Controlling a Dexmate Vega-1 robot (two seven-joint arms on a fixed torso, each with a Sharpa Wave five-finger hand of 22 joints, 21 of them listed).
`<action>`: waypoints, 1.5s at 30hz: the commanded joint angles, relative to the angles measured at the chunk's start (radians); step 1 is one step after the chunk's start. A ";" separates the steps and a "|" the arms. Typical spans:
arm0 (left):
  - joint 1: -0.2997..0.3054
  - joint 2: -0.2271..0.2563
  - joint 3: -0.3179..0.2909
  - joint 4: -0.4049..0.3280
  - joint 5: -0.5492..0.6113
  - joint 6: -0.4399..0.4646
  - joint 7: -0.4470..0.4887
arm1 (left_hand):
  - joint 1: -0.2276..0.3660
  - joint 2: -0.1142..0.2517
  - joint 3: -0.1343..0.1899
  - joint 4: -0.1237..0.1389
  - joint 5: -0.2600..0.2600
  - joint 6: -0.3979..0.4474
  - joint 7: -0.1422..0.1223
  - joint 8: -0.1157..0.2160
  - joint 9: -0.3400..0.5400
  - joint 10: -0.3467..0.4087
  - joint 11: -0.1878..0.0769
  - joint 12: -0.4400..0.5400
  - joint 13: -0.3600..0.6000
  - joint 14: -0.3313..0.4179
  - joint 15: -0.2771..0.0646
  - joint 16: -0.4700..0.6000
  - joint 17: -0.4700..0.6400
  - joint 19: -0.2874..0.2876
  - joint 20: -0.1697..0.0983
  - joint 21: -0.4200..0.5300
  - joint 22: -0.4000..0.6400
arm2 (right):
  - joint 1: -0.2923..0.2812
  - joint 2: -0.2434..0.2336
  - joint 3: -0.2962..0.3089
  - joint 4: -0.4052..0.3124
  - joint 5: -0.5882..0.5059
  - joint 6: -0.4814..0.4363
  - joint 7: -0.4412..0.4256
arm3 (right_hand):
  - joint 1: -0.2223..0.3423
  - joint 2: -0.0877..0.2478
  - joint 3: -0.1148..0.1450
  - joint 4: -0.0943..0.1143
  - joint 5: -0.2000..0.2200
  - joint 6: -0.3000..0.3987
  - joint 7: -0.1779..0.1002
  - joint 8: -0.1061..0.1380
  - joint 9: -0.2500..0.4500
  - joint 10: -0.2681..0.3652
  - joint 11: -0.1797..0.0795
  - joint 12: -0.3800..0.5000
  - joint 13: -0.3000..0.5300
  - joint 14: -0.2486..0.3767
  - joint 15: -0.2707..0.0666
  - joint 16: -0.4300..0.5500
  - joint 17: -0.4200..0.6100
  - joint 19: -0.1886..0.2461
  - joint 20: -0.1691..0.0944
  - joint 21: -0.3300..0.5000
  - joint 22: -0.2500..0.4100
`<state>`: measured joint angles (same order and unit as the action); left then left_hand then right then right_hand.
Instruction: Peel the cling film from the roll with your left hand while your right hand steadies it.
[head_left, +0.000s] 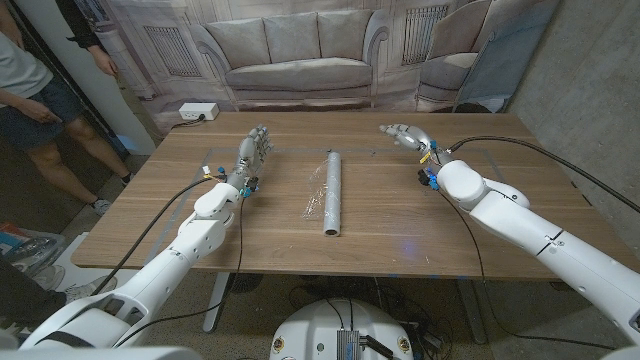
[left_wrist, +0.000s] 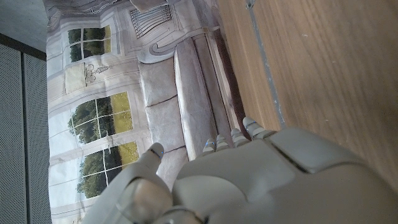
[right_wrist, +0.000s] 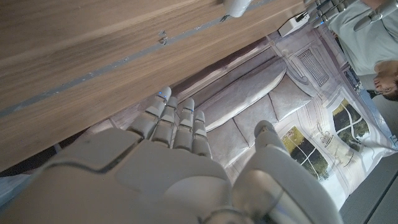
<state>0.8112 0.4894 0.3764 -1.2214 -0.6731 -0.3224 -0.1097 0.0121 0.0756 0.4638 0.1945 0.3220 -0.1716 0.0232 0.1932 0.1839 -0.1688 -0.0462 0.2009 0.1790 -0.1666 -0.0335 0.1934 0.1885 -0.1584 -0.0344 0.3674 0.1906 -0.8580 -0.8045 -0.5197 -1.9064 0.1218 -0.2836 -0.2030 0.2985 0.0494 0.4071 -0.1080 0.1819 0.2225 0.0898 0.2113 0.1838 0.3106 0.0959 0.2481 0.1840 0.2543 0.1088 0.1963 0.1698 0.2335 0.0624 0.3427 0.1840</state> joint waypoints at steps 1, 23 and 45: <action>-0.002 -0.001 -0.002 0.011 -0.007 -0.004 -0.014 | 0.001 0.109 0.003 -0.001 0.005 -0.196 -0.005 0.006 0.005 -0.146 0.009 0.005 0.004 -0.158 -0.003 0.000 0.003 0.002 -0.021 0.005 0.003 | 0.026 -0.030 -0.046 -0.082 -0.101 -0.128 0.026 | 0.013 -0.002 0.003 -0.006 0.006 0.015 -0.001 0.008 0.003 0.019 -0.002 0.008 0.002 0.011 0.001 0.000 0.004 0.010 0.002 0.004 0.002; -0.019 -0.006 -0.001 0.043 -0.010 -0.012 -0.040 | 0.002 0.108 0.003 -0.001 0.005 -0.193 -0.004 0.004 0.005 -0.145 0.010 0.003 0.004 -0.157 0.000 -0.001 0.002 0.003 -0.020 0.003 0.002 | 0.158 -0.038 -0.230 -0.251 -0.346 -0.473 0.182 | 0.029 0.022 0.004 -0.014 0.008 0.062 -0.008 0.010 0.004 0.062 -0.011 0.013 0.001 0.066 -0.025 0.004 0.006 0.056 -0.012 0.014 0.004; -0.023 -0.008 0.001 0.050 -0.010 -0.015 -0.049 | 0.003 0.108 0.003 -0.001 0.006 -0.191 -0.003 0.003 0.005 -0.145 0.006 0.002 0.004 -0.157 0.000 -0.002 0.002 0.004 -0.020 0.001 0.001 | 0.293 -0.012 -0.417 -0.295 -0.528 -0.589 0.372 | 0.008 0.009 -0.021 -0.009 -0.003 0.086 -0.015 0.006 0.005 0.087 -0.022 0.011 0.001 0.091 -0.042 -0.001 0.006 0.077 -0.013 0.014 0.005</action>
<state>0.7887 0.4808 0.3767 -1.1719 -0.6866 -0.3348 -0.1612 0.0120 0.0755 0.4638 0.1945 0.3219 -0.1715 0.0232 0.1932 0.1838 -0.1741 -0.0409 0.2009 0.1789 -0.1666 -0.0335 0.1934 0.1884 -0.1574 -0.0354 0.3674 0.1907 -0.6359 -0.8395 -0.8339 -2.1823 -0.2975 -0.8063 0.0797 0.3126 0.0689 0.3941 -0.1148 0.1819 0.2939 0.0723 0.2187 0.1837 0.3841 0.0761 0.2551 0.1839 0.3277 0.0674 0.1963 0.1747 0.2928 0.0499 0.3509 0.1838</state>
